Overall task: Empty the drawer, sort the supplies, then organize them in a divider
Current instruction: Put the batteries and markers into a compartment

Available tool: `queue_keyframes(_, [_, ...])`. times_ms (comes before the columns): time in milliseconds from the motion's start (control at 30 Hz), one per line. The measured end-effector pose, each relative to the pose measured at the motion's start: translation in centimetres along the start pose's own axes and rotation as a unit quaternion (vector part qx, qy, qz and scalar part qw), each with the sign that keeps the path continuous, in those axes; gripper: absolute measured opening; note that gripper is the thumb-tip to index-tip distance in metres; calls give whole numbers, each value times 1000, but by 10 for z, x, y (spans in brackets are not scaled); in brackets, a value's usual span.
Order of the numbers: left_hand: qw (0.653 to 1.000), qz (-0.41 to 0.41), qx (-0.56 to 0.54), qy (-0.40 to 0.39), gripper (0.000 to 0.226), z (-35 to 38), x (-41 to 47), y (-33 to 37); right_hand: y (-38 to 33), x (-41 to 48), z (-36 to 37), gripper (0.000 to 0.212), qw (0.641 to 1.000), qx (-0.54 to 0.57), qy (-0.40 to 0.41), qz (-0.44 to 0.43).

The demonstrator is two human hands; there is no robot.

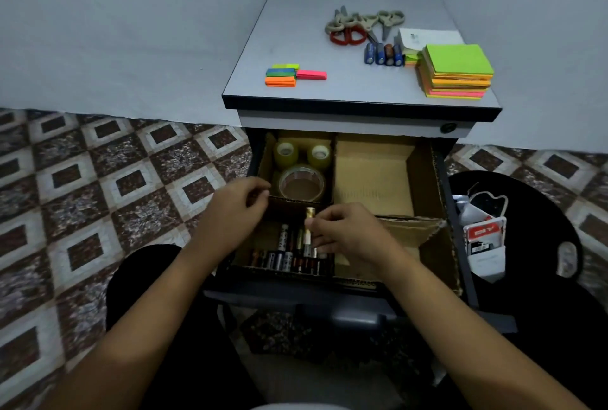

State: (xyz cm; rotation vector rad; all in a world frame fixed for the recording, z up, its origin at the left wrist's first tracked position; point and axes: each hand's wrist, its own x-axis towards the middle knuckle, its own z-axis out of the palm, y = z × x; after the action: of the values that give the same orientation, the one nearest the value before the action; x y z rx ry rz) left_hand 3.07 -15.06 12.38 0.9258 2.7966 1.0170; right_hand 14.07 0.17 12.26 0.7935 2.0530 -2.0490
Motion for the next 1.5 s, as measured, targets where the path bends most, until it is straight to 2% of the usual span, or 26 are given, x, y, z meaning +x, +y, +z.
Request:
queue_keyframes(100, [999,-1,1,38,28,7,12,-22,-2,16,25,19,998,-55,-7,20])
queue_keyframes(167, [999,-22,7,26,37,15,18,-31,2,32,41,14,995,-94,3,36])
queue_keyframes(300, [999,-50,-7,-16,49,29,21,-38,18,60,59,21,983,-167,53,56])
queue_keyframes(400, [997,-64,-26,-27,50,34,21,-40,26,70,63,26,974,-197,87,68])
queue_keyframes(633, [996,-68,-62,-21,49,36,19,-45,37,77,69,18,963,-235,128,47])
queue_keyframes(767, [995,-65,-73,-12,48,36,19,-45,41,78,68,27,952,-271,135,44])
queue_keyframes(967, [995,-66,-80,-9,48,37,18,-46,43,77,65,28,943,-297,147,42])
queue_keyframes(1133, [995,-66,-77,-6,48,37,18,-45,45,79,67,16,927,-333,168,37])
queue_keyframes(1500, [995,-64,-78,-8,48,37,18,-46,40,70,63,19,949,-284,136,30])
